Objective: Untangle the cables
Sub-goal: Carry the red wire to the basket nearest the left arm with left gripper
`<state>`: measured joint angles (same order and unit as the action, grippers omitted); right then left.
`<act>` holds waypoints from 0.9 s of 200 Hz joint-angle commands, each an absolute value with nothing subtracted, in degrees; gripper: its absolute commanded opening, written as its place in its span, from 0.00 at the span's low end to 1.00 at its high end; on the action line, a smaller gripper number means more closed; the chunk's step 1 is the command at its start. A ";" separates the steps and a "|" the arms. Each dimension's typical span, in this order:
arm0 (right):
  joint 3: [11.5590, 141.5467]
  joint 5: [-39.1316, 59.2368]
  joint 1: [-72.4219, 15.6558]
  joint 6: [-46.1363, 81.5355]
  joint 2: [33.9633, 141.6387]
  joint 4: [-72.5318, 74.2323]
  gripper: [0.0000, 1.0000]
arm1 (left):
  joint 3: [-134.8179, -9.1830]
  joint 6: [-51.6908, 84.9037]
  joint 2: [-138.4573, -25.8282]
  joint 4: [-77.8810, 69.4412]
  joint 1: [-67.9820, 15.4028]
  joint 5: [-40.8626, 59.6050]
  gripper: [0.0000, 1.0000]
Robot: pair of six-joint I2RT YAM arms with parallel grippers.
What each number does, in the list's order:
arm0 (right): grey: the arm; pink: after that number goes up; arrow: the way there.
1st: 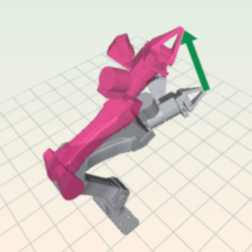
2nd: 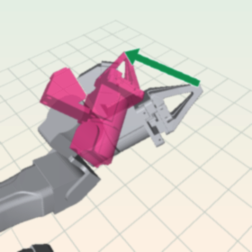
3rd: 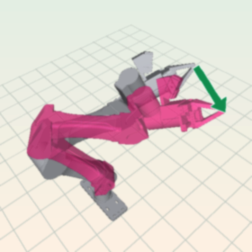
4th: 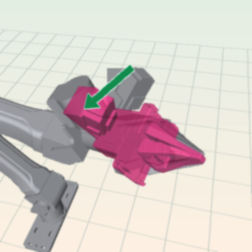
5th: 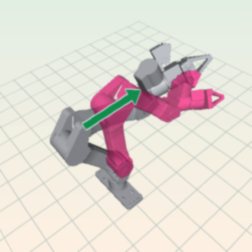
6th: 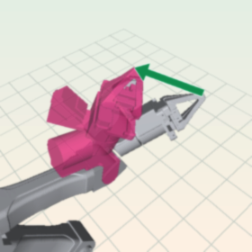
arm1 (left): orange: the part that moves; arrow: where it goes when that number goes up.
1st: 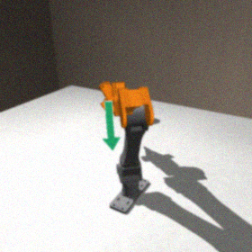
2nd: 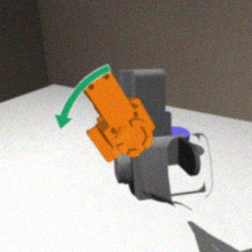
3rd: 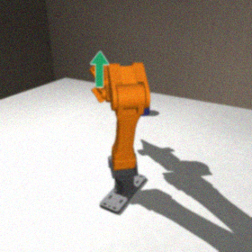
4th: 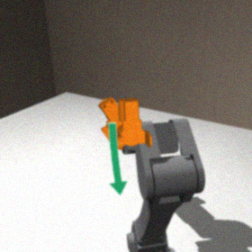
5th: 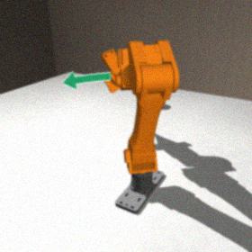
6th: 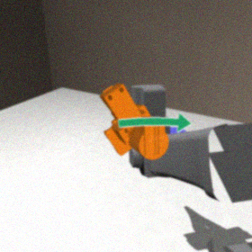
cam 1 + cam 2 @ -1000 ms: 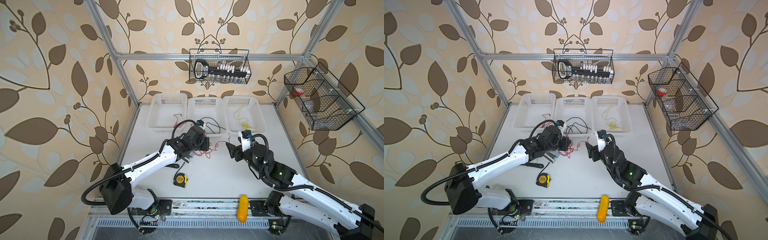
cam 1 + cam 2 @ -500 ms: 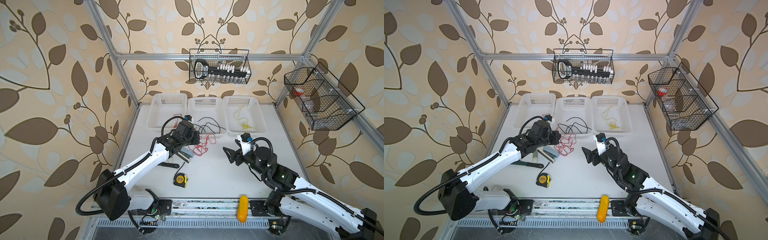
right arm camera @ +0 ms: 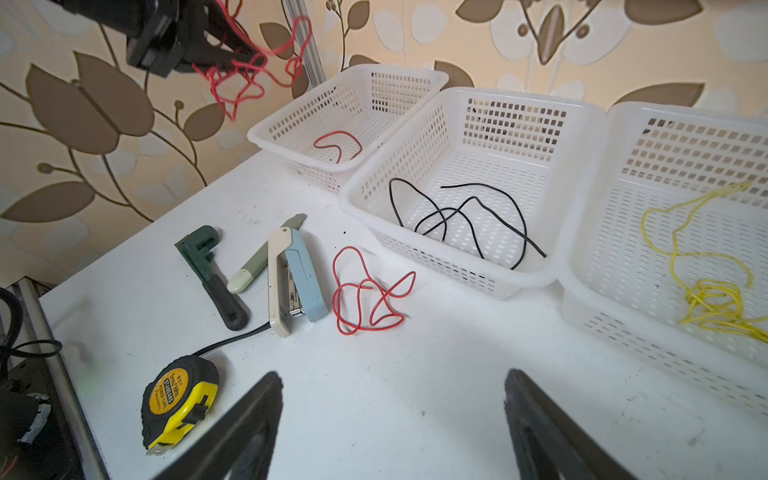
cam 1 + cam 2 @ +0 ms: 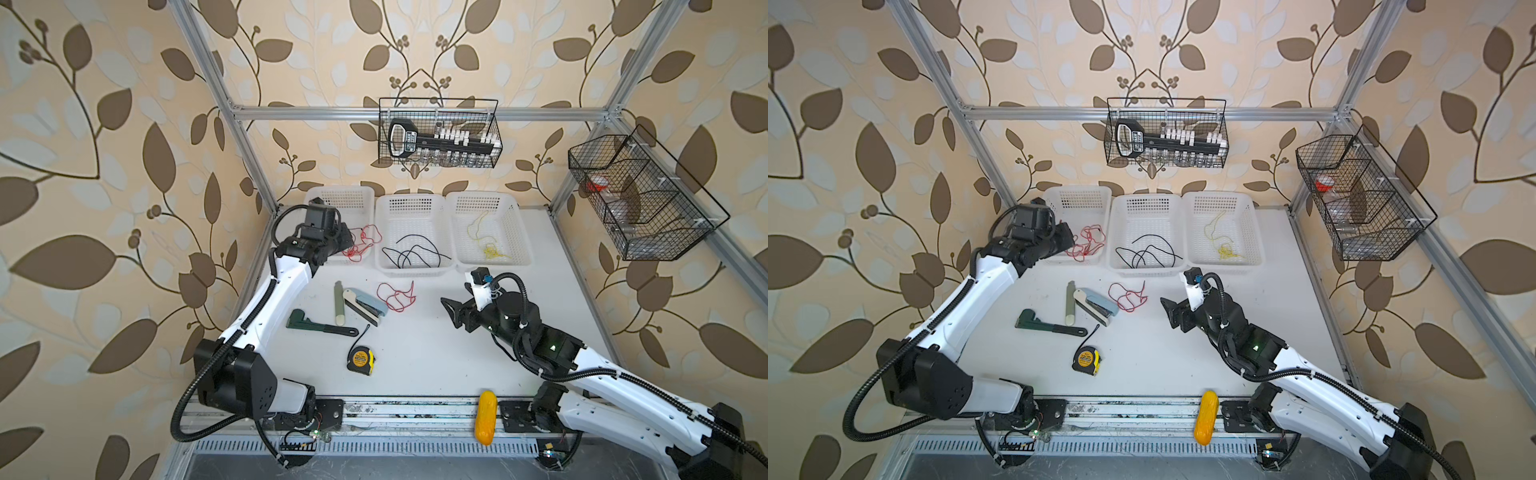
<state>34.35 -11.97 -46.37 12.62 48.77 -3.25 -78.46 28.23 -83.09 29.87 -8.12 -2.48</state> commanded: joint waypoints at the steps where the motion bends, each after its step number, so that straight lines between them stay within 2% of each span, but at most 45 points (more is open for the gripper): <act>1: 33.44 -11.66 -46.21 12.97 49.51 -2.76 0.84 | -83.16 27.69 -89.14 33.09 -4.20 -1.78 0.00; 34: 32.98 -11.99 -46.22 13.56 50.27 -1.74 0.84 | -87.37 29.85 -99.12 33.81 1.22 2.29 0.00; 63: 32.48 -11.59 -46.23 14.14 51.76 -0.22 0.84 | -90.33 29.24 -105.32 35.10 1.64 2.08 0.01; 91: 32.77 -10.64 -46.23 14.24 54.39 1.11 0.84 | -91.27 29.26 -107.84 33.93 1.62 2.02 0.17; 135: 33.73 -9.66 -46.23 14.46 58.53 2.81 0.84 | -92.03 29.29 -108.64 33.47 1.66 2.96 0.52; 157: 34.52 -10.28 -46.23 15.01 61.69 3.11 0.84 | -90.60 29.22 -106.46 32.19 1.64 2.89 0.74; 180: 35.77 -9.80 -46.41 15.55 65.69 3.86 0.84 | -88.99 29.06 -103.00 31.47 1.59 2.75 0.88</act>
